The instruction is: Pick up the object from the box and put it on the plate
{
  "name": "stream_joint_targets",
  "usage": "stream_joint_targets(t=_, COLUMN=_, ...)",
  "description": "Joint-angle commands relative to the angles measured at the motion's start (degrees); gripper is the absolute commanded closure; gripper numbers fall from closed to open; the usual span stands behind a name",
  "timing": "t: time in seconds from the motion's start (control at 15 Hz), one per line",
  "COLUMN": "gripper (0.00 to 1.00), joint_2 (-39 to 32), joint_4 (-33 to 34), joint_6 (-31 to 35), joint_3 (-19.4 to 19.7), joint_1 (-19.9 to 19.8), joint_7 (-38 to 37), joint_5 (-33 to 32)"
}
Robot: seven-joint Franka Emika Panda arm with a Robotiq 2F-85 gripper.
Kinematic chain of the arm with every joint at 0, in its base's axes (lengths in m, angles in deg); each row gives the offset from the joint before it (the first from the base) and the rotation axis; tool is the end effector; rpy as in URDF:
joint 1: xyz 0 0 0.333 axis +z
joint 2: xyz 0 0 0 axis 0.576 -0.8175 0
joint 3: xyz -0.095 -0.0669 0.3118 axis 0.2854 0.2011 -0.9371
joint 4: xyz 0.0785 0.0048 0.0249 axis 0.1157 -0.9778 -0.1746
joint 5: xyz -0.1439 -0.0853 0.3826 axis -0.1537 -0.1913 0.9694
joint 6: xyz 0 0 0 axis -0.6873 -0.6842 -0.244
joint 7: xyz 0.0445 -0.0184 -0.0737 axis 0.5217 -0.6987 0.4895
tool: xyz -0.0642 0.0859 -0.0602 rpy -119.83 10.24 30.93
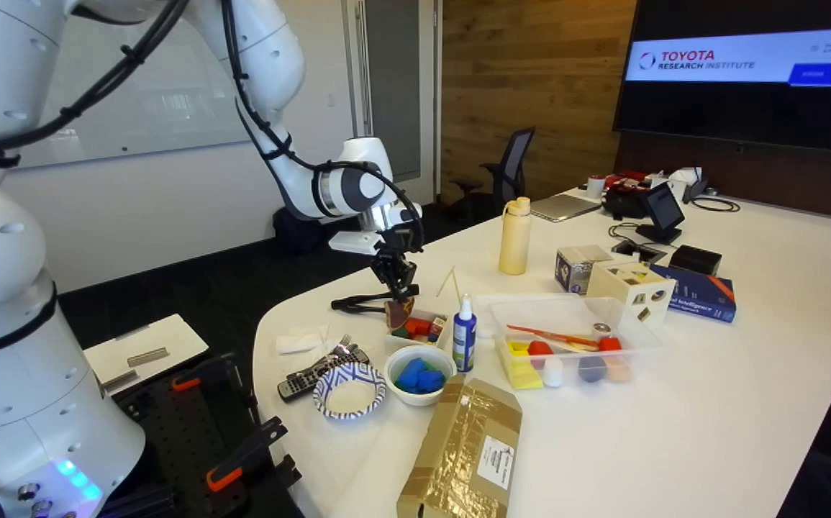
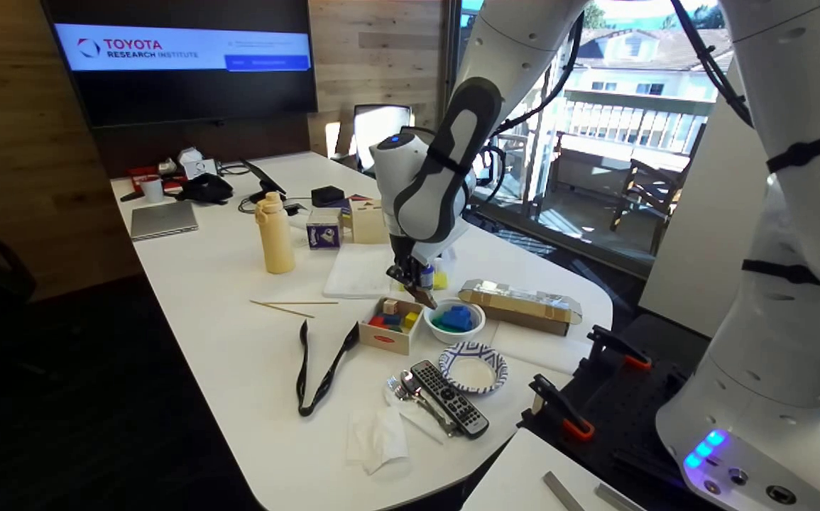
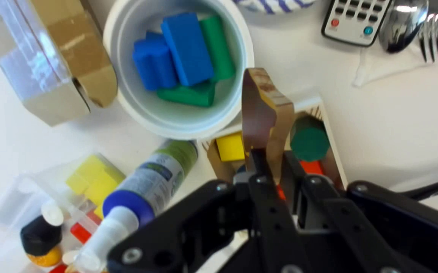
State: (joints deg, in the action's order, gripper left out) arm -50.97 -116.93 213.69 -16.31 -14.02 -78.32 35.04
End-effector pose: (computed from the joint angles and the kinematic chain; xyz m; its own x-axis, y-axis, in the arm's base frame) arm 0.5718 0.0762 0.1252 0.9904 0.1328 0.0395 0.1203 -0.9658 0.2298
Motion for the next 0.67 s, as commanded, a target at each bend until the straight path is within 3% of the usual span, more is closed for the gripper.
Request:
stream_joint_targets(t=0.0, gripper=0.96, joint_2=4.8, joint_4=-8.1, joint_6=-3.9, joint_3=2.4, joint_1=5.6, joint_7=-12.7, joint_5=-5.1)
stream_joint_targets(t=0.33, gripper=0.96, joint_2=3.1, joint_4=-12.2, joint_6=-7.5, joint_3=1.9, joint_1=10.2, joint_7=-29.2, joint_5=-9.6)
stream_joint_targets(t=0.6, gripper=0.96, joint_2=1.3, joint_4=-12.8, joint_6=-7.8, joint_3=-0.1, joint_1=9.2, joint_7=-36.6, joint_5=-11.4)
